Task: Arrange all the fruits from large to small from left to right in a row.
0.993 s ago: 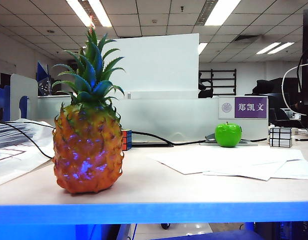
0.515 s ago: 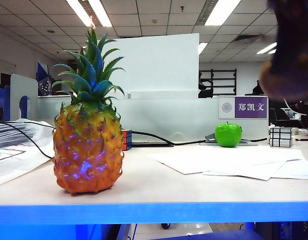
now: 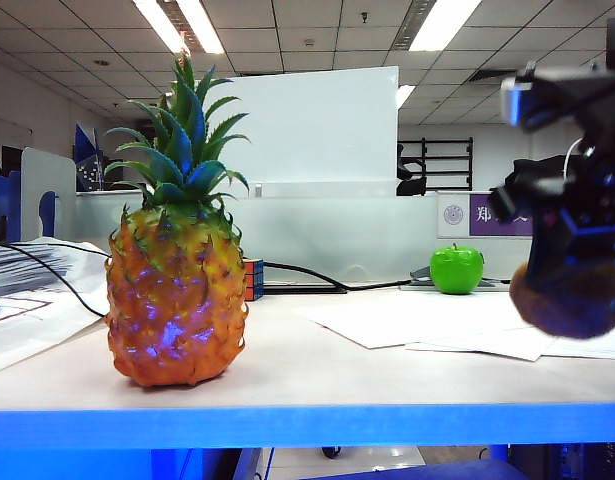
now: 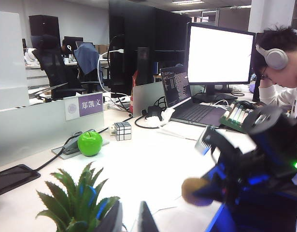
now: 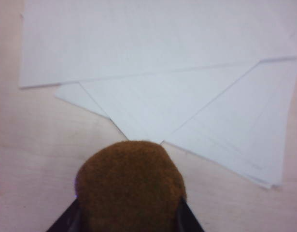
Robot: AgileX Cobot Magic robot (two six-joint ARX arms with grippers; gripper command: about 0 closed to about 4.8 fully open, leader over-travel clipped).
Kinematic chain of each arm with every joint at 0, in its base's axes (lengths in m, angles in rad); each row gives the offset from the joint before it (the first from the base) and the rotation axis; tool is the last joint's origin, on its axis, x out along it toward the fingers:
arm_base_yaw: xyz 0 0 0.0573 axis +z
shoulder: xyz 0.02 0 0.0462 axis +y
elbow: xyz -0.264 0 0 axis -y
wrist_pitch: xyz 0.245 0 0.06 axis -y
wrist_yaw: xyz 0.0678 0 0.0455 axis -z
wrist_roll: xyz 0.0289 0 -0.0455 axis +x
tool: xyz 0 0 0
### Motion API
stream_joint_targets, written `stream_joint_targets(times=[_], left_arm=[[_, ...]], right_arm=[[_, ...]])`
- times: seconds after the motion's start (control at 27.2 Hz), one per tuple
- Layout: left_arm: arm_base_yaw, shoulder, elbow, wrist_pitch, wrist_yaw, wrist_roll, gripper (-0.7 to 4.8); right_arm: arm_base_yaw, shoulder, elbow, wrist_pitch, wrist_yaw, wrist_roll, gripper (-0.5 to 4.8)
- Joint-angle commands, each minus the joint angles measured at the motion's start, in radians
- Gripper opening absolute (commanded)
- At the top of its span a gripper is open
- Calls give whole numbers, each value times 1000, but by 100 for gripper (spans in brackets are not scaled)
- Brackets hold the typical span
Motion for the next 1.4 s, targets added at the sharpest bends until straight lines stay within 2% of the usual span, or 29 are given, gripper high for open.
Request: stream_joint_targets(times=[0.04,0.22,0.26,0.33,0.37,0.44,0.48,0.51,0.55,0.74,0.81,0.92,0.99,1.1,1.25,1.32,1.4], left_arm=[[2,2,3,5,-3,1,57],[1,2,3,5,-19,1,57],[1,2,3,5,-19,1,57],[1,2,3,5,-19,1,57],[1,2,3,5,-19,1,57],[1,2,3,5,-19,1,57],[1,2,3,5,-19,1,57],[1,2,3,5,-19,1,57],[1,2,3,5,-19,1,57],[1,2,3,5,-19,0,57],[1,2,3,5,-18,0,57],[1,2,3,5,-18,0,57],[1,2,3,5,-18,0,57],[1,2,3,5,-18,0,57],[1,0,3,6,-18,0,57],[1,0,3,10,-18,0,57],[1,0,3,9,-18,0,57]], right_arm=[[1,76,3,53,7,56,-5],[1,133,-5,106,29,56,-5],[1,133,-8,114,29,56,29],[1,133,-8,119,29,56,163],[1,133,-8,121,29,56,180],[1,133,-8,121,29,56,182],[1,133,-8,122,29,56,224],[1,133,-8,122,29,56,283],[1,133,-8,122,29,56,379],[1,133,-8,142,48,55,393],[0,133,-7,179,49,53,473],[-2,133,-6,302,161,-50,479],[-19,133,3,393,179,-136,479],[-77,133,33,484,100,-169,479],[-249,164,72,708,-21,-193,479],[-379,227,147,790,-188,-193,479],[-476,328,270,792,-335,-194,479]])
